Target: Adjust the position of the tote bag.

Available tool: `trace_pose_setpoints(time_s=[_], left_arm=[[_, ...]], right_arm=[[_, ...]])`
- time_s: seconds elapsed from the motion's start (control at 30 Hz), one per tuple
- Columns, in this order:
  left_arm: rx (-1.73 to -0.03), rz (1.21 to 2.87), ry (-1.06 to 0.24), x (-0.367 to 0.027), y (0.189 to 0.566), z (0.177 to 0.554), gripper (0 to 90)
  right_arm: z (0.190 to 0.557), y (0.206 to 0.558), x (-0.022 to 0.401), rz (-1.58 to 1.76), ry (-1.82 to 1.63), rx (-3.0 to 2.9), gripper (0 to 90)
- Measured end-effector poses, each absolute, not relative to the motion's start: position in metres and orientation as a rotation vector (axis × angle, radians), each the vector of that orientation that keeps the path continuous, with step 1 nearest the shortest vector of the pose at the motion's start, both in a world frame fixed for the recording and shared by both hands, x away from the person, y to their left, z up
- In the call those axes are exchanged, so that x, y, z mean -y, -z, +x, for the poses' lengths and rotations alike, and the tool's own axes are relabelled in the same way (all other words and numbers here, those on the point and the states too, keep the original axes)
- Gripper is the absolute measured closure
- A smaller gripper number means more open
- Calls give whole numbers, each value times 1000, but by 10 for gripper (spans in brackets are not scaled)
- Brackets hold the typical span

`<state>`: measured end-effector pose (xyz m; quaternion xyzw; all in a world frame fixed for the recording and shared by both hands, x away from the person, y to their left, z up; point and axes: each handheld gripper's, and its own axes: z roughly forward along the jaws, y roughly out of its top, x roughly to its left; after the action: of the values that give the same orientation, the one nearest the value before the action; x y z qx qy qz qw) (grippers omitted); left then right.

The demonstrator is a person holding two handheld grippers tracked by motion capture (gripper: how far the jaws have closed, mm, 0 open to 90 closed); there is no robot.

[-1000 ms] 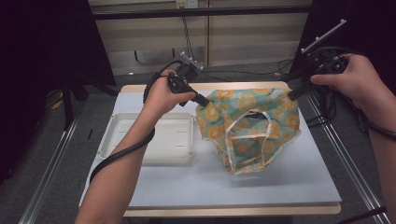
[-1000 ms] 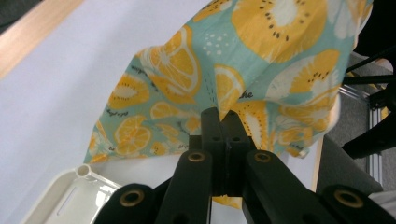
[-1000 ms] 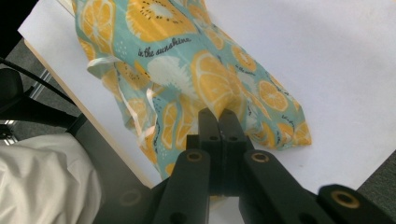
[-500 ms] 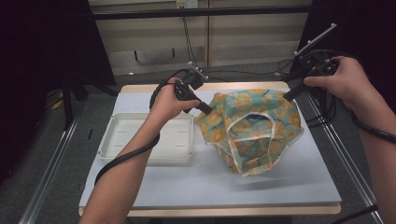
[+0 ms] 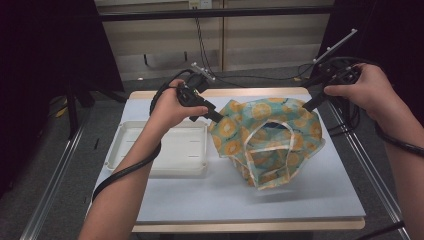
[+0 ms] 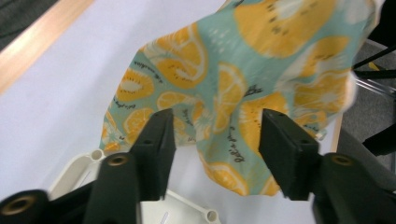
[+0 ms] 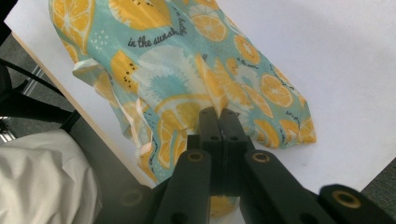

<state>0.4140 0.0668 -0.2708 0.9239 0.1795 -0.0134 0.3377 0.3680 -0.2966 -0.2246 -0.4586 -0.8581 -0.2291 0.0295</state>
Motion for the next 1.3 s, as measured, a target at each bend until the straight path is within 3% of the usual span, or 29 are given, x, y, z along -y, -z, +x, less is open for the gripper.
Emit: trace_pose_setpoints(time_s=[0.1, 0.2, 0.4, 0.57, 0.67, 0.77, 0.8, 1.2, 1.23, 1.27, 1.3], left_arm=[[-439, 2409, 22, -68, 264, 406, 434], [-385, 2433, 58, -64, 263, 400, 527], [-376, 2442, 46, -51, 269, 398, 518], [-322, 2448, 50, -38, 275, 405, 573], [-289, 2412, 65, -31, 278, 407, 654], [-280, 2408, 84, -29, 277, 410, 886], [-284, 2419, 83, -29, 276, 410, 900], [-261, 2412, 64, -37, 254, 403, 900], [-251, 2418, 51, -37, 255, 403, 864], [-242, 2452, 45, -35, 257, 402, 749], [-219, 2478, 38, -33, 259, 401, 693]], right_arm=[[367, 224, 295, -1418, 693, 2643, 900], [367, 224, 294, -1422, 685, 2637, 900], [368, 225, 292, -1407, 675, 2651, 900], [368, 224, 291, -1415, 665, 2646, 900], [368, 225, 291, -1414, 671, 2648, 900], [368, 225, 292, -1401, 686, 2657, 900], [367, 225, 292, -1410, 683, 2656, 900], [363, 219, 298, -1416, 712, 2646, 900], [363, 219, 298, -1416, 712, 2645, 900], [363, 220, 298, -1414, 710, 2645, 900], [363, 220, 298, -1419, 709, 2644, 900]])
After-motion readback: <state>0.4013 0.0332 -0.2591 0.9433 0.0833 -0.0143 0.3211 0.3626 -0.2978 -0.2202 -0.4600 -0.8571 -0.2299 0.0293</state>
